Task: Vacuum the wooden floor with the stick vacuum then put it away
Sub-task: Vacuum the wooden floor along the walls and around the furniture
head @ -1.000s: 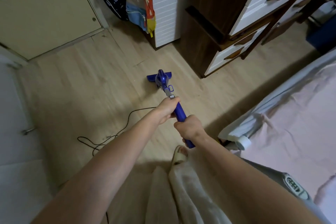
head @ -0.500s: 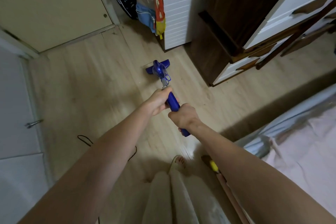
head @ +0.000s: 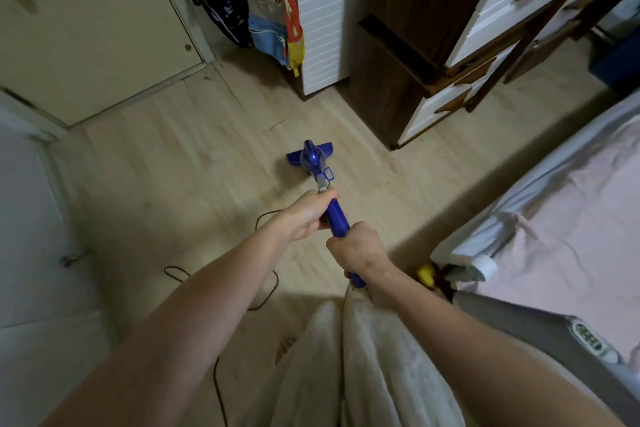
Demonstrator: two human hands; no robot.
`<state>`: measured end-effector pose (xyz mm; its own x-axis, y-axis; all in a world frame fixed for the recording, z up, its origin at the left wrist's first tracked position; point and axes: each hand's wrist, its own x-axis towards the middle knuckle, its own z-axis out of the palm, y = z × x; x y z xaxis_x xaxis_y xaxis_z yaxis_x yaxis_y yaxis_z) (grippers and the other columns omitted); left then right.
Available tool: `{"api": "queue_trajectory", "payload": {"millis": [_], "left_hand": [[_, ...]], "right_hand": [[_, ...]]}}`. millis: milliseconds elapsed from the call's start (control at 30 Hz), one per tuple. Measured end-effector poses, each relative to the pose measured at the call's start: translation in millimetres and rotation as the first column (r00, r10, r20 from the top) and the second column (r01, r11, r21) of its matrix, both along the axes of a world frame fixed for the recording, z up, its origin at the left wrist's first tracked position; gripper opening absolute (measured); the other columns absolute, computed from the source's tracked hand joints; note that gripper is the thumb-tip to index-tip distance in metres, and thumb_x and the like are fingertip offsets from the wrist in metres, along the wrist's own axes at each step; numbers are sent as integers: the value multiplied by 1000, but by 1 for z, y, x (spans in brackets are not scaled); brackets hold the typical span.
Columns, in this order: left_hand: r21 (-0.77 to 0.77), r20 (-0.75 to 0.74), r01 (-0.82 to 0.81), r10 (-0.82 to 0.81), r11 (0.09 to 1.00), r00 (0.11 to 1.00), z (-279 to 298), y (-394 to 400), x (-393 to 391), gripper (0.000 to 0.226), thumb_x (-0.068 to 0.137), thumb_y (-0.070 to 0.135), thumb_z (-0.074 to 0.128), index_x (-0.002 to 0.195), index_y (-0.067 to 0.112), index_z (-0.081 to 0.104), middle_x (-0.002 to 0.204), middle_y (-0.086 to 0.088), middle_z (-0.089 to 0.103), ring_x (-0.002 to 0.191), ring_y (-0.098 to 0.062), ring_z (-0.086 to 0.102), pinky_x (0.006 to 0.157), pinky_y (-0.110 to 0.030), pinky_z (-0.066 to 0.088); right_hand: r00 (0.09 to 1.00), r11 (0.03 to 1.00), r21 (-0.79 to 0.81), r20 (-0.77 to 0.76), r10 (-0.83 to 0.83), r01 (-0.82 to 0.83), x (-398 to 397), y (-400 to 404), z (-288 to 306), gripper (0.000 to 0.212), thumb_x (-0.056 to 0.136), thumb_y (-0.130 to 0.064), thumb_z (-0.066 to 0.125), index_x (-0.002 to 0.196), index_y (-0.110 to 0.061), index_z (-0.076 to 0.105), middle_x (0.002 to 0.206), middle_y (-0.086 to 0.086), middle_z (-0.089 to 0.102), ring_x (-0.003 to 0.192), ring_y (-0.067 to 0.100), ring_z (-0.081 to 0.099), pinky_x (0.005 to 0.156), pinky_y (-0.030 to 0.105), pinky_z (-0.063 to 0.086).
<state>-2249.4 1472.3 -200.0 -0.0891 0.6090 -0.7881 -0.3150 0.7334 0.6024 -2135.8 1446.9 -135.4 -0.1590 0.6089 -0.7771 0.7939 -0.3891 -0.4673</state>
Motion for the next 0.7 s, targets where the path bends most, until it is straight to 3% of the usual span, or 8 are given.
{"api": "queue_trajectory", "payload": {"millis": [167, 267, 367, 533, 700], "left_hand": [[-11, 44, 64, -63, 998, 997, 7, -83, -19, 10, 95, 14, 49, 90, 6, 46, 73, -11, 52, 60, -19, 60, 62, -30, 51], [-4, 32, 147, -147, 989, 989, 15, -113, -33, 9, 95, 14, 48, 92, 6, 47, 73, -12, 52, 57, -18, 61, 55, -26, 53], [-11, -1, 245, -245, 970, 970, 18, -127, -39, 10, 93, 16, 49, 96, 6, 47, 76, -11, 53, 55, -15, 63, 60, -27, 54], [-32, -29, 312, -312, 950, 949, 9, -126, -39, 8, 92, 15, 50, 93, 7, 48, 78, -9, 56, 67, -19, 62, 76, -34, 53], [-19, -81, 282, -283, 959, 956, 0, -94, -30, 10, 94, 16, 49, 91, 6, 49, 72, -9, 58, 63, -18, 62, 77, -35, 54]], "right_hand": [[997, 997, 12, -38, -74, 74, -22, -90, 5, 4, 84, -8, 51, 83, -7, 48, 68, 7, 53, 48, 23, 57, 41, 26, 46], [982, 986, -34, -95, -163, 161, -34, -125, 4, 8, 84, -11, 53, 81, -10, 46, 69, 7, 53, 51, 24, 57, 44, 27, 47], [937, 948, -116, -154, -313, 298, -44, -149, 0, 13, 85, -12, 55, 77, -10, 45, 70, 9, 53, 47, 22, 52, 44, 27, 45], [871, 885, -180, -177, -458, 429, -49, -160, -13, 15, 83, -14, 58, 75, -8, 46, 75, 15, 55, 56, 27, 52, 55, 33, 45], [875, 885, -201, -172, -453, 419, -44, -125, -20, 15, 86, -13, 57, 80, -7, 45, 74, 15, 54, 47, 25, 49, 49, 31, 45]]}}
